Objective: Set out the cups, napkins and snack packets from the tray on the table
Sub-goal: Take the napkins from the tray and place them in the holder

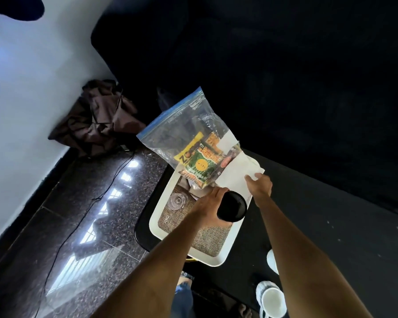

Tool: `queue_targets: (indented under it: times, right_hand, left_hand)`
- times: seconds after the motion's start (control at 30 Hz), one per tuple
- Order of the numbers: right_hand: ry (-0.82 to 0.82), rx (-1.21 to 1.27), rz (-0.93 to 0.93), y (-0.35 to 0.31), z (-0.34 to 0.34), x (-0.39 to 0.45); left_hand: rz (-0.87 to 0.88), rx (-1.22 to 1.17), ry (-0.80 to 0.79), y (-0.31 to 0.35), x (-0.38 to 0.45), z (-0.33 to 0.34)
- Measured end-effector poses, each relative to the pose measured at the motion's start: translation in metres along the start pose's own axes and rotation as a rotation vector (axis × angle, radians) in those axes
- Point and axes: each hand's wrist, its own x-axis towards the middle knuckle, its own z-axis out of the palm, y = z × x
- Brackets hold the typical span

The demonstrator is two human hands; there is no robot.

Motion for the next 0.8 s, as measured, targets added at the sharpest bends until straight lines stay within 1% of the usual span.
queue_targets:
  times: [0.1, 0.23, 0.3, 0.37, 0.47, 0.57, 0.67, 0.8]
  right_hand:
    - [0.018, 0.113, -0.029, 0.009, -0.005, -0.008]
    - [0.066, 0.345, -0.032, 0.015, -0.013, -0.026]
    - [0.164, 0.492, -0.009, 0.014, -0.025, -0.033]
    - [0.269, 0.605, -0.016, 0.019, -0.044, -0.04]
    - [0.335, 0.683, -0.057, 0.038, -0.084, -0.054]
    - [0.427, 0.714, -0.078, 0.078, -0.139, -0.069]
    - [0.475, 0.773, -0.016, 0.136, -0.198, -0.079]
    - [0.517, 0.653, 0.034, 0.232, -0.266, -0.098]
  left_hand:
    - [-0.032, 0.015, 0.014, 0.002, -0.002, 0.0]
    - [-0.223, -0.056, 0.108, 0.016, -0.008, 0.003]
    - [-0.271, -0.073, 0.145, 0.027, -0.011, 0.002]
    - [-0.268, -0.066, 0.165, 0.043, -0.015, 0.003]
    - [-0.262, -0.067, 0.202, 0.074, -0.025, 0.012]
    - [-0.201, -0.073, 0.225, 0.122, -0.032, 0.033]
    - [-0.144, -0.067, 0.232, 0.185, -0.035, 0.062]
    - [-0.067, -0.117, 0.185, 0.276, -0.036, 0.111]
